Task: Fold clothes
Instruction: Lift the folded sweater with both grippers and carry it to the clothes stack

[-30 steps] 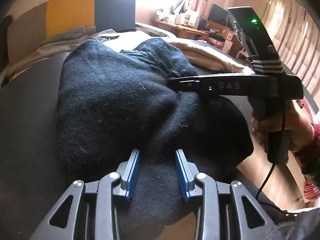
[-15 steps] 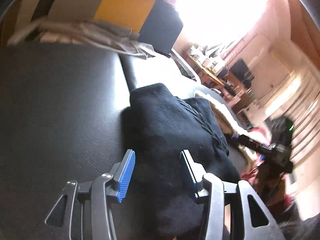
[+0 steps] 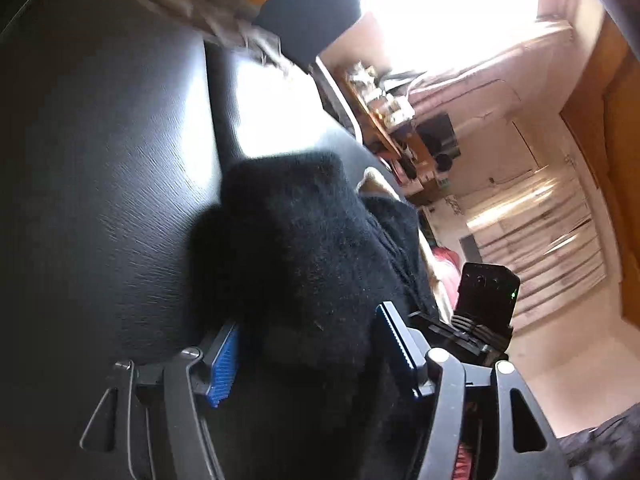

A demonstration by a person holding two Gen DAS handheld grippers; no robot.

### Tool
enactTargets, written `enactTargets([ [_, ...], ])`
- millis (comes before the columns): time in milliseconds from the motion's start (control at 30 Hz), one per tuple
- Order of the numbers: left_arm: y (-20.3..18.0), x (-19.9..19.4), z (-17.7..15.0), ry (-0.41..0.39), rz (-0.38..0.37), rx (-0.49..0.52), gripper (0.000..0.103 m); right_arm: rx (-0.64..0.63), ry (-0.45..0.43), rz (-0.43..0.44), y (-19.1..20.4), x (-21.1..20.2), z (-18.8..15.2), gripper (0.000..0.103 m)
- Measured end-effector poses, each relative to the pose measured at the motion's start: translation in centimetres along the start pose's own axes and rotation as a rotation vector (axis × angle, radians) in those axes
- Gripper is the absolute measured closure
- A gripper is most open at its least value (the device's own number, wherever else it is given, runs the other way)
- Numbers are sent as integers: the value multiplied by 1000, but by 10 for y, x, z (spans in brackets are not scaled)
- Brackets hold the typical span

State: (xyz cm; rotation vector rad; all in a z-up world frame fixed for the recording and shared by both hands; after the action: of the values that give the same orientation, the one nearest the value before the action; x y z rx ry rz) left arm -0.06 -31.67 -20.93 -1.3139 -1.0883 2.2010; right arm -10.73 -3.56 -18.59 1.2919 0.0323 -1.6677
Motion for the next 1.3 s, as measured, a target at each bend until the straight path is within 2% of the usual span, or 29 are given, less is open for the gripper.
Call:
enactTargets([
  [33, -1, 4, 1, 9, 4, -5, 41, -27, 7, -16, 3, 2, 0, 0],
  [67, -3, 5, -1, 5, 19, -11, 48, -41, 4, -25, 5, 3, -2, 4],
  [100, -5, 6, -3, 1, 33, -18, 60, -52, -2, -33, 7, 4, -3, 23],
  [167, -7, 2, -10, -33, 29, -35, 68, -47, 4, 1, 11, 5, -7, 45],
  [200, -8, -4, -17, -60, 17, -46, 71, -41, 6, 18, 13, 5, -9, 52],
  [333, -13, -54, -61, -188, 6, -69, 72, -9, 43, 161, 33, 12, -19, 55],
  [433, -14, -110, -93, -314, 22, -86, 72, -62, 93, 262, 75, 26, -19, 55],
  [600, -24, -237, -146, -603, 118, -74, 72, -237, 155, 458, 196, 60, 9, 55],
  [800, -42, -405, -184, -943, 382, -62, 72, -514, 188, 673, 398, 103, 73, 55],
  [867, -34, -452, -188, -1023, 465, -114, 71, -604, 199, 713, 471, 120, 93, 55],
  [933, -10, -486, -189, -1070, 504, -230, 71, -672, 225, 708, 531, 146, 106, 55],
  [1000, 31, -499, -190, -1064, 552, -377, 71, -725, 265, 675, 580, 176, 116, 55],
  [1067, 77, -501, -190, -1033, 616, -530, 71, -764, 326, 583, 614, 223, 118, 55],
  [1133, 117, -503, -190, -1004, 669, -658, 65, -803, 387, 473, 628, 270, 111, 53],
  [1167, 119, -502, -188, -1012, 668, -648, 63, -827, 419, 411, 631, 296, 105, 46],
  [1200, 120, -501, -186, -1020, 666, -637, 63, -816, 438, 394, 630, 312, 102, 44],
  [1300, 120, -499, -179, -1032, 652, -614, 59, -771, 417, 454, 622, 315, 105, 41],
])
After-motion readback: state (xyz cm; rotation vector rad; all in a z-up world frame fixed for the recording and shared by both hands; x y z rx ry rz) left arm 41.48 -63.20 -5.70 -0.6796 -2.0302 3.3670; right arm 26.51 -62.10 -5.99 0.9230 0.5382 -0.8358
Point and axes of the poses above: each gripper's, at about its wrist camera, not at the fingertips, and x roughly the way its jaws point, y to its left, z to its top, the point moved 3 cm from there along x, roughly the way its jaws point, and after that the axes turned 11 degrees about y, right-handed, at the moved point
